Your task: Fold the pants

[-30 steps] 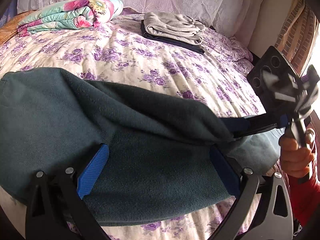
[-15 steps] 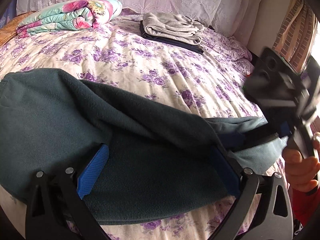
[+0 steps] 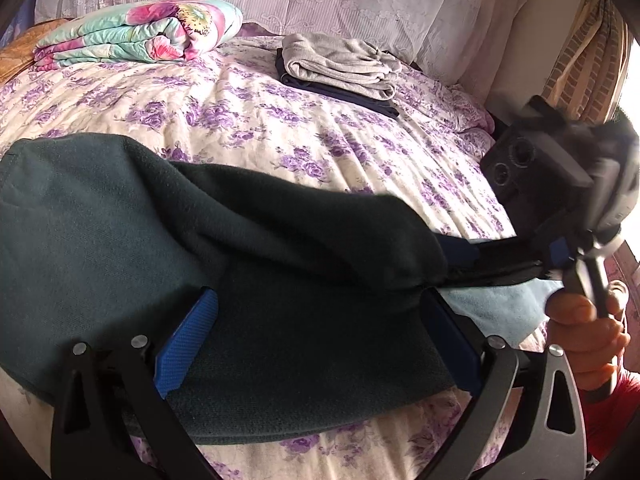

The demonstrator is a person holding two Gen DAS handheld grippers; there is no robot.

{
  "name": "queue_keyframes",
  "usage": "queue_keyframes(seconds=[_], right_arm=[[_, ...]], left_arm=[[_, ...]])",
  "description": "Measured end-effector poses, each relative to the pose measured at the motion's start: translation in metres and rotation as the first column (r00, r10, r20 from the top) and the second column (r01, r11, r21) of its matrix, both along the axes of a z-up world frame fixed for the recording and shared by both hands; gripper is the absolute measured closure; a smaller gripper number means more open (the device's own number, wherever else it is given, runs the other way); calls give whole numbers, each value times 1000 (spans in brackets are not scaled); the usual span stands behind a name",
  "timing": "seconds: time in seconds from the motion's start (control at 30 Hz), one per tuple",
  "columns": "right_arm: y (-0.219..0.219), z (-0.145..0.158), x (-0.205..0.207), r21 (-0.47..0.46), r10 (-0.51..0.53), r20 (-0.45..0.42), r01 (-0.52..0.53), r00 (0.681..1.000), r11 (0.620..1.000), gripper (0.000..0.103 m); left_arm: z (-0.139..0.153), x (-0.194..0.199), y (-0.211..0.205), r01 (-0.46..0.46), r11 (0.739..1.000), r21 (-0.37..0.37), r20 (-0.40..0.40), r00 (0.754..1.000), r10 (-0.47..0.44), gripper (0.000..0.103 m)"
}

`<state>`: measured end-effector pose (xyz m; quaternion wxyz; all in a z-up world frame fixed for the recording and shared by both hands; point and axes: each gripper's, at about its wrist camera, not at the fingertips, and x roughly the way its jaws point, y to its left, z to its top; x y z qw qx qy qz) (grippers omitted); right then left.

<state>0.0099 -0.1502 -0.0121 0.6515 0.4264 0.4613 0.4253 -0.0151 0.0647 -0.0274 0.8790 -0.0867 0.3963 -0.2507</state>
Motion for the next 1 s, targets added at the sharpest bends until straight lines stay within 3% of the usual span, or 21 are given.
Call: queue_keyframes(seconds=[0.03,0.13,0.17,0.33,0.37,0.43,0.5,0.6,0.67,0.7,0.77,0.83,0.9,0.93,1.0], right_arm=[[-6,0,3,-10,-43,23,43,999,999,66],[-17,-4,22,-38,-112,28,113,993,993,87],[-18,-6,30,-59,-123,25,125,992,990,90],[-16,3,64,-234,-148,125,174,981,957,93],[-14,2,72,-284,-147,133,180,980,942,93],[-6,-7,90,-453,-112,138,163,984,877,93],[-10,-19,98,-451,-114,102,148,988,880,96],[-21,-1,85,-458,-128,166,192,978,868,92],[-34,21,66,-542,-184,304,329,935,774,80],[-42,30,61,-551,-191,350,366,917,750,68],[-52,40,50,-518,-222,380,405,898,753,67],[-44,45,43,-480,-163,381,346,910,806,67],[-21,39,36,-499,-52,365,243,929,832,67],[-9,33,36,-517,5,343,184,939,836,63],[11,10,42,-600,85,269,98,959,794,57]], left_arm=[[0,0,0,0,1000,1,-1,1000,0,5],[0,0,0,0,1000,6,-1,1000,0,5],[0,0,0,0,1000,5,-2,1000,0,5],[-1,2,0,-3,1000,7,-5,1000,3,5],[-1,3,0,-3,1000,10,-4,1000,3,5],[-1,4,0,-5,1000,13,-6,1000,5,5],[-1,6,0,-5,1000,15,-9,1000,5,5],[-1,6,2,-1,1000,11,-8,1000,1,5],[3,5,12,-44,999,-22,-2,999,43,5],[9,5,24,-85,995,-57,2,996,86,5],[17,8,46,-154,983,-103,-7,988,154,5],[23,21,68,-202,968,-151,-40,979,198,5],[23,35,81,-234,960,-155,-79,971,224,5],[20,44,83,-243,964,-112,-96,968,233,5],[16,54,81,-289,957,36,-51,955,291,6]])
